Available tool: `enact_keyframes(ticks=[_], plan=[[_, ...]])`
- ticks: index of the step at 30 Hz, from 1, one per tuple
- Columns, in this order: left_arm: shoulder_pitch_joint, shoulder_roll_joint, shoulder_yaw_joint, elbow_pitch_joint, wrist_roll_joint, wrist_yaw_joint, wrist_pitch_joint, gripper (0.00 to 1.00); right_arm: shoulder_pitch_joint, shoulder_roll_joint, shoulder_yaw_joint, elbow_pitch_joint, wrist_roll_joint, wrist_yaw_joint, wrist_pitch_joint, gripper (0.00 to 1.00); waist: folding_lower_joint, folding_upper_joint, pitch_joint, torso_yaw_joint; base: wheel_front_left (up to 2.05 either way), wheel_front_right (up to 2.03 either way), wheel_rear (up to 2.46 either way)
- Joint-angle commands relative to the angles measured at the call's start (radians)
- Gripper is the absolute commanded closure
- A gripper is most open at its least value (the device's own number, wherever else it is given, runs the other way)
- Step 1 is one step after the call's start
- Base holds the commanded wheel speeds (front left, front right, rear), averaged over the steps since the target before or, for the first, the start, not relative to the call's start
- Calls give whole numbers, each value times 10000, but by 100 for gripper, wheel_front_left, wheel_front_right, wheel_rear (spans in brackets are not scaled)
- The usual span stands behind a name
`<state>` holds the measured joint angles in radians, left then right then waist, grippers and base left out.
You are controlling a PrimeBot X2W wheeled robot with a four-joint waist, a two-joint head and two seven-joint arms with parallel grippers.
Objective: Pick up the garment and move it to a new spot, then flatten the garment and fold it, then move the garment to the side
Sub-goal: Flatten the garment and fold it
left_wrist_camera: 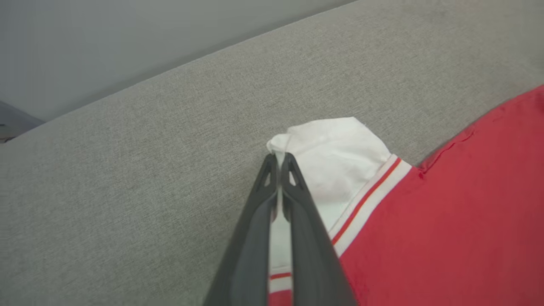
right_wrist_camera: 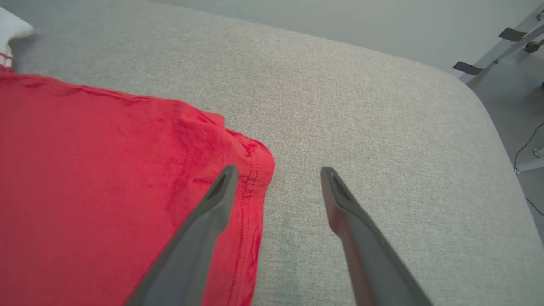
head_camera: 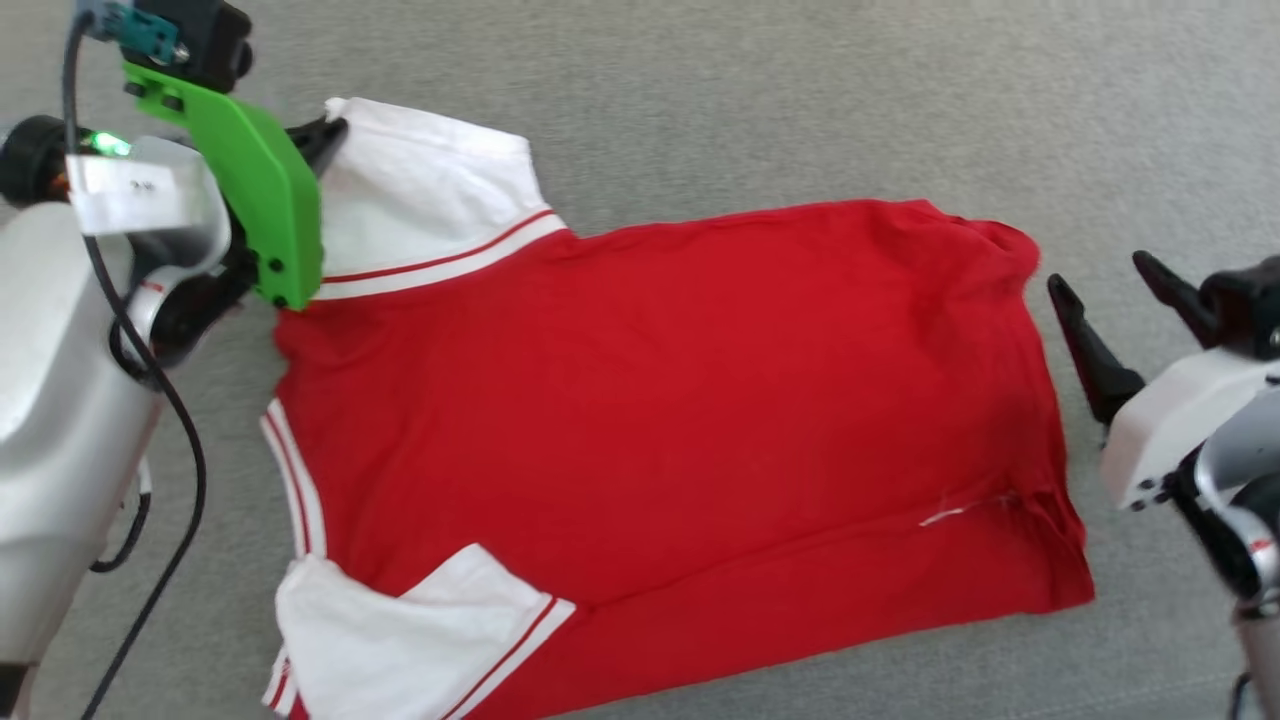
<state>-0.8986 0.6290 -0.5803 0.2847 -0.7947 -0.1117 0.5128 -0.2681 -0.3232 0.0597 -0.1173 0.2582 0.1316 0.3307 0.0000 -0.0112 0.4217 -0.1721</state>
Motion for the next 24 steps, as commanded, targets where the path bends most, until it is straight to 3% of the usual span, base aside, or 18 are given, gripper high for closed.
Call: enact_keyframes(ticks=[1, 6, 12, 18, 24], plan=[[266, 86, -8, -310, 13, 100, -72, 100, -390, -438, 69, -59, -106, -9, 459, 0, 0, 112, -287, 637, 0, 0, 0], [826, 164, -70, -1624, 117, 410, -278, 100, -1290, -1126, 274, 342, 540, -9, 2323, 0, 0, 112, -212, 1148, 0, 0, 0], [1247, 159, -48, -2767, 195, 731, -573, 100, -2243, -1448, 629, 1197, 1031, -9, 3920, 0, 0, 112, -27, 1549, 0, 0, 0], [1316, 107, -84, -3274, 260, 824, -704, 100, -2686, -1429, 671, 2233, 786, -9, 4737, 0, 0, 112, 178, 1802, 0, 0, 0], [1281, 24, -133, -3297, 290, 794, -836, 100, -2738, -1363, 1132, 2699, 866, -9, 4862, 0, 0, 112, 346, 1920, 0, 0, 0]])
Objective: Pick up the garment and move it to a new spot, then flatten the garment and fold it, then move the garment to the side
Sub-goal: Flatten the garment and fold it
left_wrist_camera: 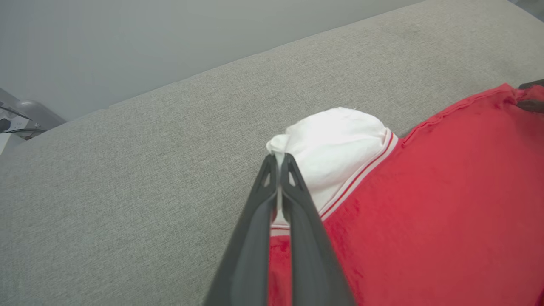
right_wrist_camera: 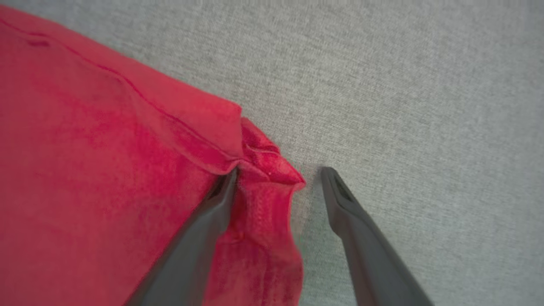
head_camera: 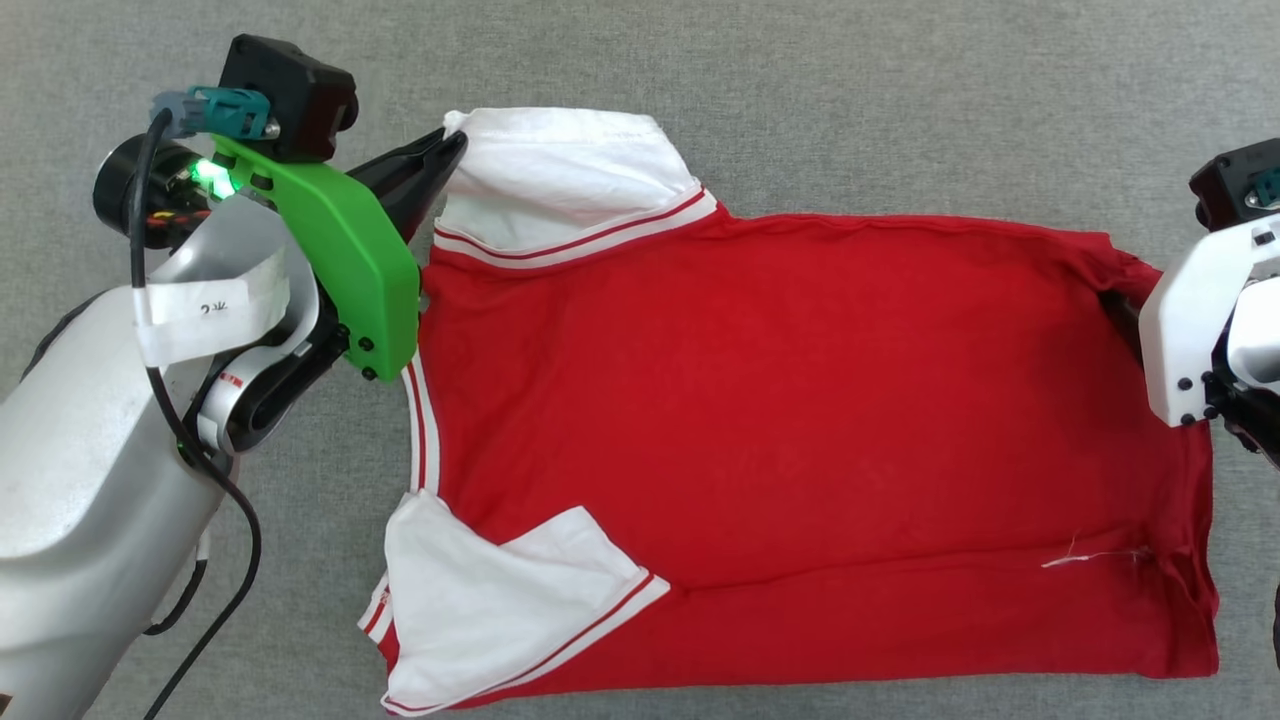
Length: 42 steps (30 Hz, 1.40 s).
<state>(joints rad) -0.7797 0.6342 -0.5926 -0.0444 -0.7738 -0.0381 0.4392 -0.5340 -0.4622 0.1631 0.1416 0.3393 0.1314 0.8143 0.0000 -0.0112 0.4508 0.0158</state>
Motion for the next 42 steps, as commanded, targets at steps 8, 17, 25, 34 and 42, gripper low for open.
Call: enact_keyframes(ticks=[8, 17, 25, 34, 42], plan=[[19, -70, -24, 168, 50, 0, -206, 100, -68, -328, 1068, 418, 50, -7, -393, 0, 0, 112, 241, 67, 0, 0, 0], [165, -220, -46, 798, -13, -31, -571, 100, -110, -288, 563, 1184, 83, -7, -1689, 100, 0, 112, -95, 134, 0, 0, 0], [738, -384, -102, 1197, -181, 19, -983, 100, 583, 328, -687, 1594, 84, -7, -3331, 100, 0, 112, -948, 172, 0, 0, 0], [1994, -404, -157, 692, -497, 335, -1363, 100, 1810, 506, -1363, 1083, 351, -7, -5162, 100, 0, 112, -2005, 375, 0, 0, 0], [3668, -40, -237, -614, -788, 997, -1380, 100, 3179, -41, -1100, 129, 1120, -7, -6008, 100, 0, 112, -2696, 667, 0, 0, 0]])
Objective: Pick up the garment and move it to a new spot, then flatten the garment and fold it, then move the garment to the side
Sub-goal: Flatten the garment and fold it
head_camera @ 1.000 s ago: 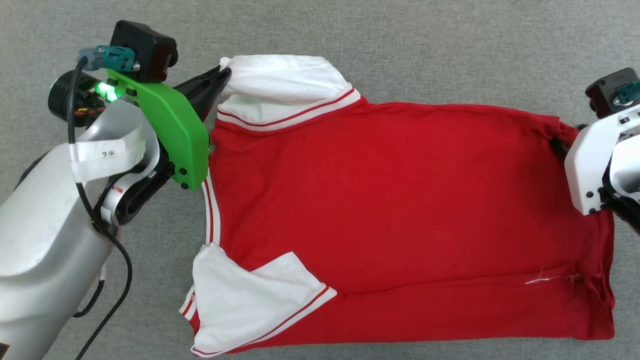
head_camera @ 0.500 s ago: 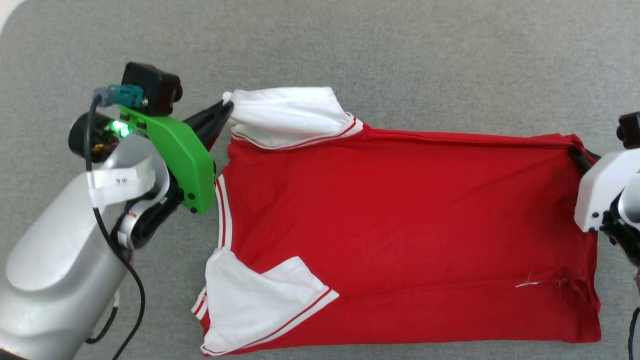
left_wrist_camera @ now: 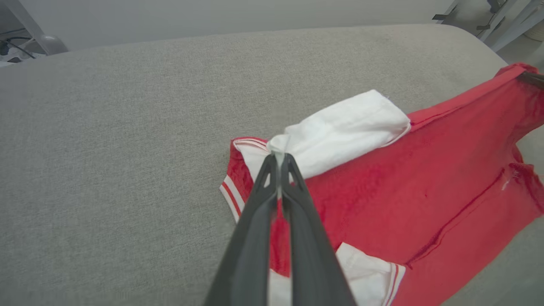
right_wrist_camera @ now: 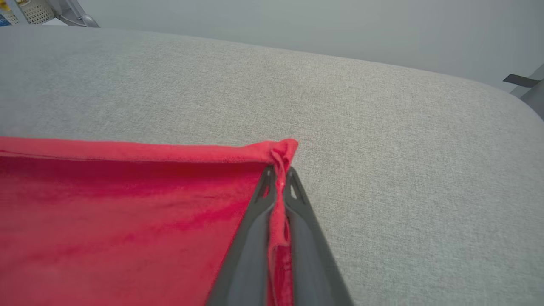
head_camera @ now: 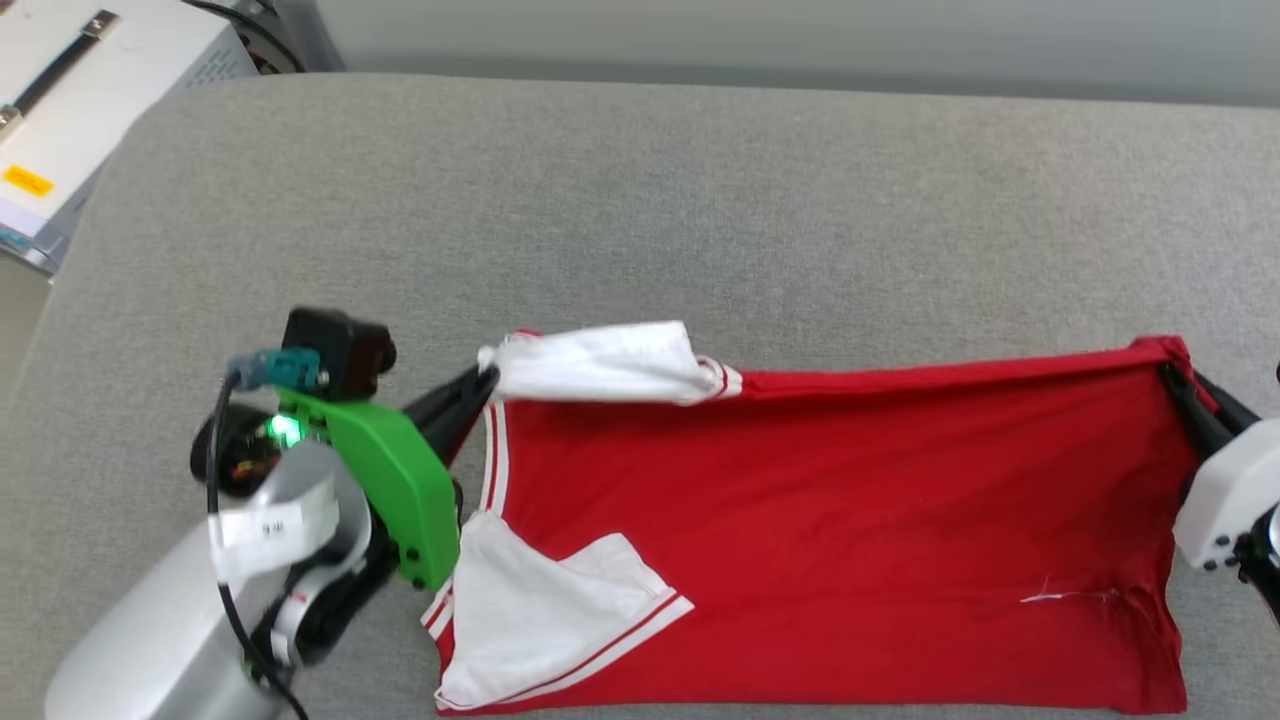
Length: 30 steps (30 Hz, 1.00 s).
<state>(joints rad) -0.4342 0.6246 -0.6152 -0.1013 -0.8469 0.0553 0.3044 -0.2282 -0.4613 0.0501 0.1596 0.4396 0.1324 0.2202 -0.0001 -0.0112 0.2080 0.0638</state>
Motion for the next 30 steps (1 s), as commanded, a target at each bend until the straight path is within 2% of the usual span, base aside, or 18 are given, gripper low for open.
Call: enact_keyframes(ticks=[1, 5, 6, 7, 14, 20, 27, 28, 30], plan=[[499, 100, -13, -240, -143, 173, -40, 100, 306, -155, 65, -156, 262, -17, -90, 100, 1, 112, -322, 214, 0, 0, 0], [1512, 194, -68, -666, -496, 449, -104, 100, 915, -650, 387, -459, 636, -17, -108, 100, 1, 112, -463, 315, 0, 0, 0], [2186, 326, -120, -832, -650, 589, -196, 100, 1320, -1172, 784, -688, 933, -17, -164, 100, 1, 112, -525, 383, 0, 0, 0], [2391, 364, -144, -873, -700, 627, -216, 100, 1453, -1391, 968, -757, 1035, -17, -192, 100, 1, 112, -539, 408, 0, 0, 0], [3097, 518, -511, -850, -918, 560, 24, 100, 2104, -2582, 2079, -732, 1745, -17, -122, 100, 1, 112, -626, 557, 0, 0, 0], [3234, 522, -925, -414, -823, 455, 326, 100, 2226, -3129, 2879, -550, 2364, -17, -11, 100, 1, 112, -644, 539, 0, 0, 0], [3110, 396, -1255, 321, -514, 316, 352, 100, 2038, -3457, 3546, -374, 2703, -17, -80, 100, 1, 112, -640, 445, 0, 0, 0], [2981, 138, -1250, 705, -442, 219, 37, 0, 1917, -3552, 3804, -209, 2778, -17, -245, 0, 1, 112, -626, 416, 0, 0, 0], [2919, 74, -1288, 913, -371, 169, -46, 0, 1840, -3509, 3898, -166, 2928, -17, -325, 0, 1, 112, -649, 391, 0, 0, 0]])
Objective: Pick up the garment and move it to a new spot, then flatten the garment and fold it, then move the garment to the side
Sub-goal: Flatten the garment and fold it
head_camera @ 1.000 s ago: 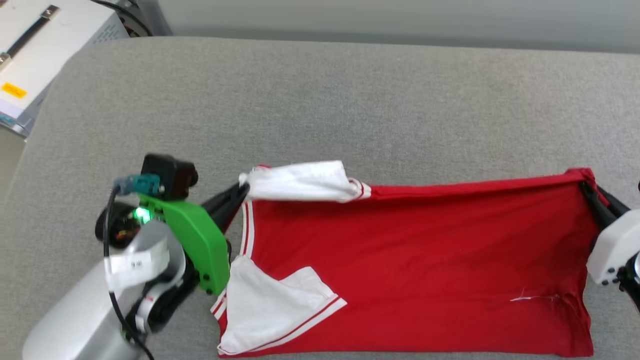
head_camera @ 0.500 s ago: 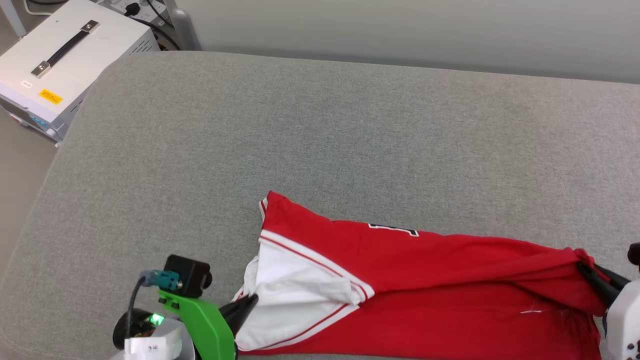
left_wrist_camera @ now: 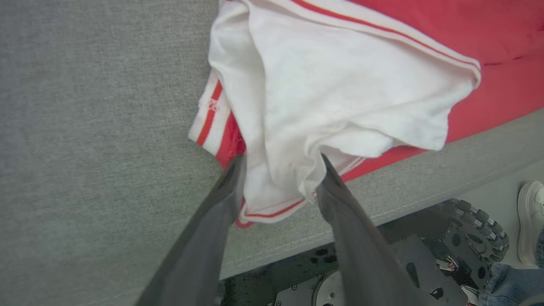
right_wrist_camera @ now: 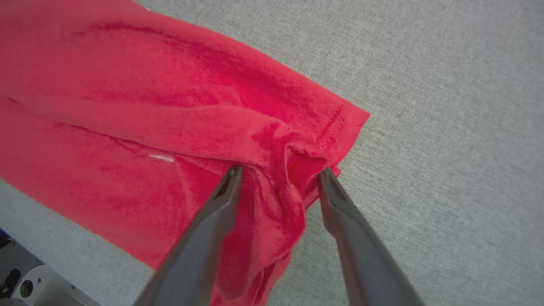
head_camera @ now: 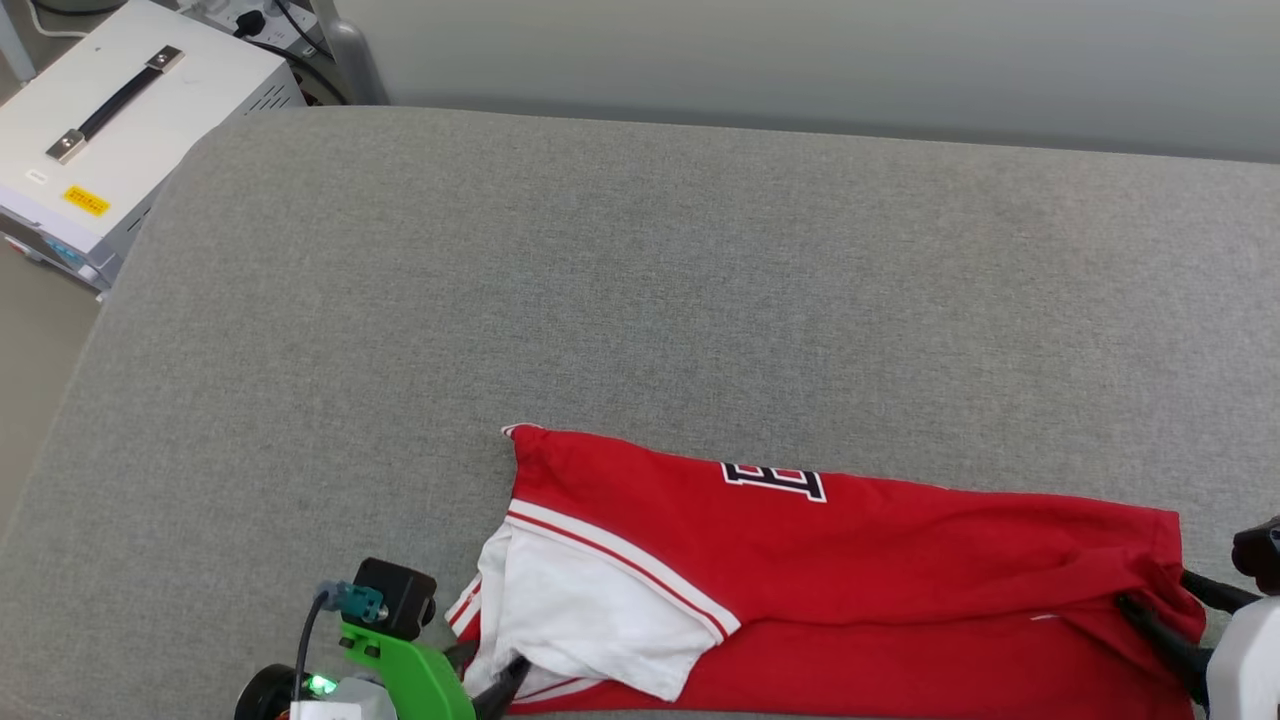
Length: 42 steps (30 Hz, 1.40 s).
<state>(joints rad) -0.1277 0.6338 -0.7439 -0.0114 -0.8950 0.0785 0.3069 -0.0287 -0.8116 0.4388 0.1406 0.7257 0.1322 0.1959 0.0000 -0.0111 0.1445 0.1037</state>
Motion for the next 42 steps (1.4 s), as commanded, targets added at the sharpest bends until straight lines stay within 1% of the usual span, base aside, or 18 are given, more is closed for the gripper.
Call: enact_keyframes(ticks=[1, 4, 9, 13, 15, 18, 22, 24, 27, 28, 30, 32, 34, 37, 38, 42], plan=[[-174, -63, 7, 107, 139, -78, -159, 0, -195, 13, 68, 0, 165, -15, -102, 0, 0, 111, -54, -23, 0, 0, 0], [-226, -194, 107, 284, 156, -80, -461, 0, -273, 13, 135, -92, 397, -15, -35, 0, 0, 111, -233, -75, 0, 0, 0], [-249, -341, 409, 340, 190, 21, -1124, 0, -349, -65, 14, -475, 693, -15, 523, 0, 0, 111, -736, -138, 0, 0, 0], [-304, -456, 792, 200, 302, 174, -1917, 0, -360, 80, -686, -948, 842, -15, 1027, 0, 0, 111, -1049, -155, 0, 0, 0], [-352, -528, 1019, 91, 400, 192, -2473, 0, -286, 297, -1206, -1140, 849, -15, 1319, 0, 0, 111, -1131, -149, 0, 0, 0], [-446, -657, 1456, 66, 692, 373, -3539, 0, -51, 884, -2194, -1220, 663, -15, 1880, 0, 0, 111, -1189, -130, 0, 0, 0], [-534, -887, 1986, 229, 1221, 664, -5079, 0, 386, 1984, -3516, -1151, -203, -15, 2737, 0, 0, 111, -1141, -89, 0, 0, 0], [-509, -1139, 2392, 266, 1236, 700, -5471, 0, 583, 2587, -4080, -1149, -641, -15, 3082, 0, 0, 111, -1054, -66, 0, 0, 0], [-481, -1247, 2869, 355, 1849, 691, -5658, 0, 813, 3425, -4775, -1130, -1186, -15, 3511, 0, 0, 111, -918, -49, 0, 0, 0], [-473, -1321, 3116, 308, 2128, 625, -5673, 0, 858, 3754, -4995, -1117, -1280, -15, 3660, 0, 0, 111, -857, -52, 0, 0, 0], [-402, -1641, 3877, 23, 2590, 426, -5679, 0, 934, 4187, -5340, -1038, -1520, -15, 3901, 0, 0, 111, -730, -33, 0, 0, 0], [-221, -1944, 4603, -214, 3100, 106, -5682, 0, 1006, 4451, -5576, -922, -1799, -15, 4117, 0, 0, 111, -621, -14, 0, 0, 0], [-38, -2148, 5165, -396, 3832, -220, -5683, 0, 1002, 4735, -5858, -791, -1904, -15, 4302, 0, 0, 111, -526, -10, 0, 0, 0], [207, -2706, 5975, -657, 4557, -681, -5684, 0, 941, 5019, -6221, -566, -2121, -15, 4388, 0, 0, 111, -392, 2, 0, 0, 0], [304, -2925, 6255, -707, 4765, -903, -5684, 0, 914, 5110, -6325, -460, -2202, -15, 4382, 0, 0, 111, -344, 9, 0, 0, 0], [526, -3618, 6982, -624, 5380, -1540, -5685, 0, 859, 5346, -6343, -133, -2182, -15, 4449, 0, 0, 111, -144, 52, 0, 0, 0]])
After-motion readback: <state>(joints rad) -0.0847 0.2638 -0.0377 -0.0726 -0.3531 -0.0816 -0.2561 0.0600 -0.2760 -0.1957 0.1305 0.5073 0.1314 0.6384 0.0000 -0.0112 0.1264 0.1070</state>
